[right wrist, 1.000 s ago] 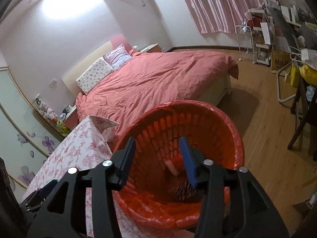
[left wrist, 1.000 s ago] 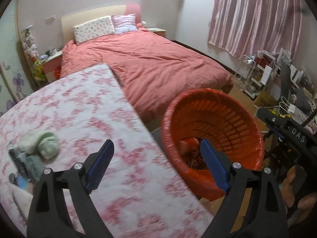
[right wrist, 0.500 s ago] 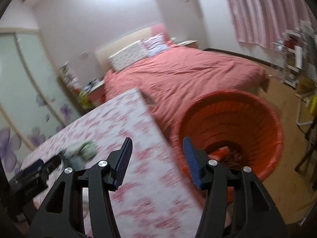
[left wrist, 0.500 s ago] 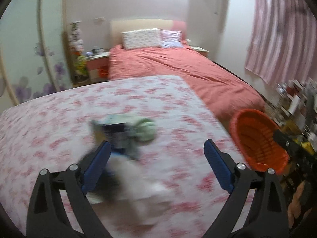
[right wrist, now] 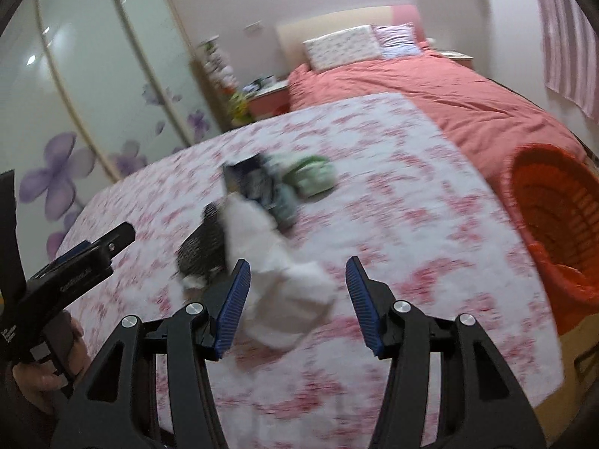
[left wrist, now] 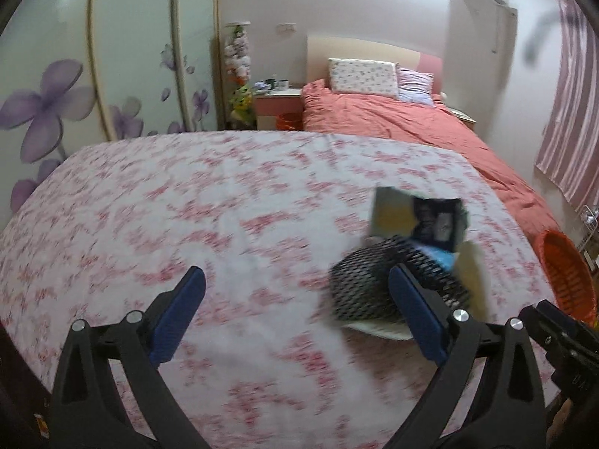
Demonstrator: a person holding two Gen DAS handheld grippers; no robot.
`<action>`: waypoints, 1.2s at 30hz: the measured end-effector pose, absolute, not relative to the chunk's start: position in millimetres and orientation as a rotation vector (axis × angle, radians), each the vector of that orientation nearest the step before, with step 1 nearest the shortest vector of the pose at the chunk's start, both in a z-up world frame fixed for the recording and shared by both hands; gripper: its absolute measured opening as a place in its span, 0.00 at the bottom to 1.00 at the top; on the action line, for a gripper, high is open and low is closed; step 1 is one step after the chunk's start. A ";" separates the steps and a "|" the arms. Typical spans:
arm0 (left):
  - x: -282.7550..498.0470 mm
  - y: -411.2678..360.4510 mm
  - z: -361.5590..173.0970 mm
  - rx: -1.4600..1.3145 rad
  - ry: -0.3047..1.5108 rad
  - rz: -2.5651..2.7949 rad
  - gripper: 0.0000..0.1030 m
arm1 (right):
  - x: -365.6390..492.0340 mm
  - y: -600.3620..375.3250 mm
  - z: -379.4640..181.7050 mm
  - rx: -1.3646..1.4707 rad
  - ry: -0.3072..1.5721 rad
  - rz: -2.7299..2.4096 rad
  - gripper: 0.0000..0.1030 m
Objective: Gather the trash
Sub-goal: 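Grasp the white tissue with the right tool while the left tool moves to the black mesh bag, then grasp the black mesh bag with the left tool while the right tool carries the tissue toward the basket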
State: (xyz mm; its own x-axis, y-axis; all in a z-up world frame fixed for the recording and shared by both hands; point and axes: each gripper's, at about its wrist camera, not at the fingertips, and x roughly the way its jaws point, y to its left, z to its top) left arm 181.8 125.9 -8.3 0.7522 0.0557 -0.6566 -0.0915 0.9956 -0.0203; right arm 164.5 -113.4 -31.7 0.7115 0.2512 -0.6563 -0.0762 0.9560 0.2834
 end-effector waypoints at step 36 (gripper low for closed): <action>193.1 38.9 -31.0 -0.009 0.761 -0.074 0.93 | 174.7 -153.9 -46.5 0.263 0.762 -0.030 0.06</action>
State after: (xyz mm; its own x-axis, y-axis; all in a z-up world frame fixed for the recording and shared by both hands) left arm 193.1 38.9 -31.0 0.7218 -0.0707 -0.6885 0.0641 0.9973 -0.0352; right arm 174.7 -153.9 -46.5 0.7248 0.0682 -0.6856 0.1214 0.9669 0.2245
